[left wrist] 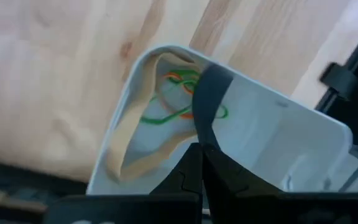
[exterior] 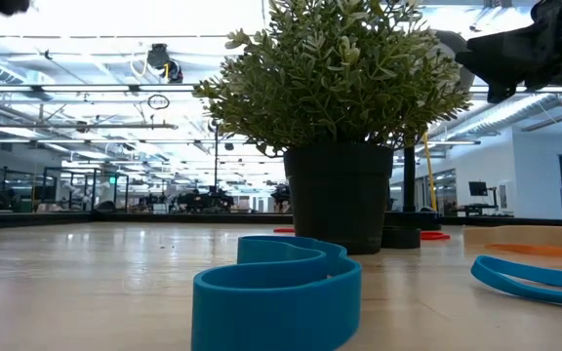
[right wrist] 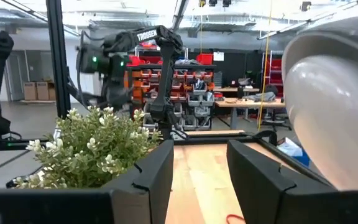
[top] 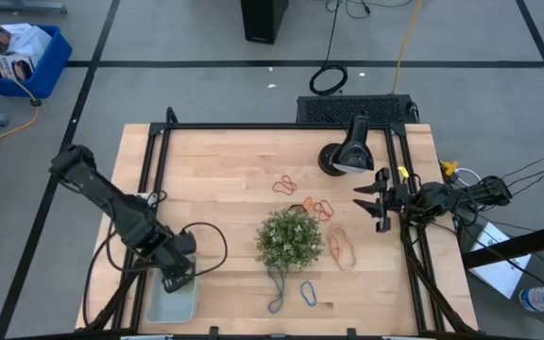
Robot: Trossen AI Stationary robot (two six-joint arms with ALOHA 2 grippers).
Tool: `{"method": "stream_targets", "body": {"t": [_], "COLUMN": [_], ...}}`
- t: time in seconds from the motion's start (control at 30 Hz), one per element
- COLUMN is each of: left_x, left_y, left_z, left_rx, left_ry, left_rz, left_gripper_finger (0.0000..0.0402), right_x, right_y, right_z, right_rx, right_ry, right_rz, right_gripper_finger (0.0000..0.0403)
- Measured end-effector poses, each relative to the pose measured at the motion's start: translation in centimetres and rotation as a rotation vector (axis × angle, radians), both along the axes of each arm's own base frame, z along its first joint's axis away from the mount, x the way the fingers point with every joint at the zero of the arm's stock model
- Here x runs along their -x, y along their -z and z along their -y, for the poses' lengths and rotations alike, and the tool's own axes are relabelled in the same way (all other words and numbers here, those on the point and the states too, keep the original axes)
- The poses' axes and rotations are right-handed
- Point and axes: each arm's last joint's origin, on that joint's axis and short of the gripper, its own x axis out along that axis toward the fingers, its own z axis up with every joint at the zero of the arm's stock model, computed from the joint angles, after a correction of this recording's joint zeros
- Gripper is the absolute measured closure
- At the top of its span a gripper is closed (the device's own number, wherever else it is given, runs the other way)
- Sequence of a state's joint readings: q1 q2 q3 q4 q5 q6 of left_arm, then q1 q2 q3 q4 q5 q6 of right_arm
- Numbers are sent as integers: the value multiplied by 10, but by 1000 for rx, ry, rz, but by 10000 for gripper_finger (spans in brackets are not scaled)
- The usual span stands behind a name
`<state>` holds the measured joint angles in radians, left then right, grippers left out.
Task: Pick and place rubber bands into bin
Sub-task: Put the bottom black rubber band into the blue bin
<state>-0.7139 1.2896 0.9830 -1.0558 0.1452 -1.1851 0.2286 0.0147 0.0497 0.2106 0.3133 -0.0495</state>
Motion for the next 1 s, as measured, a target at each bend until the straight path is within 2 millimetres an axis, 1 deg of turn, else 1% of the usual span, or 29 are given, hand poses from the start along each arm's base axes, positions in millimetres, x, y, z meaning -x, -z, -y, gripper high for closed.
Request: {"method": "stream_targets", "body": {"t": [0.17,0.27,0.37,0.53,0.67,1.0], "left_x": [6,12,15,13,10,9], "left_y": [35,48,55,56,56,55], "left_z": [-2,-5,-8,-10,-8,-7], "left_rx": [-41,-82,-115,-165,-166,-147], "left_ry": [7,9,8,-3,16,89], "left_rz": [19,10,2,58,111,123], "left_gripper_finger": [377,373,376,389,392,346], "right_x": [0,0,0,-1,-1,-1], "right_y": [1,1,2,5,7,7], "right_z": [0,0,0,0,0,0], "right_rx": [-29,-59,-80,-100,-98,-83], "right_ry": [-6,-11,-15,-19,-18,-16], "right_rz": [-10,-8,-13,-40,-62,-63], "right_gripper_finger": [257,257,257,257,257,257]}}
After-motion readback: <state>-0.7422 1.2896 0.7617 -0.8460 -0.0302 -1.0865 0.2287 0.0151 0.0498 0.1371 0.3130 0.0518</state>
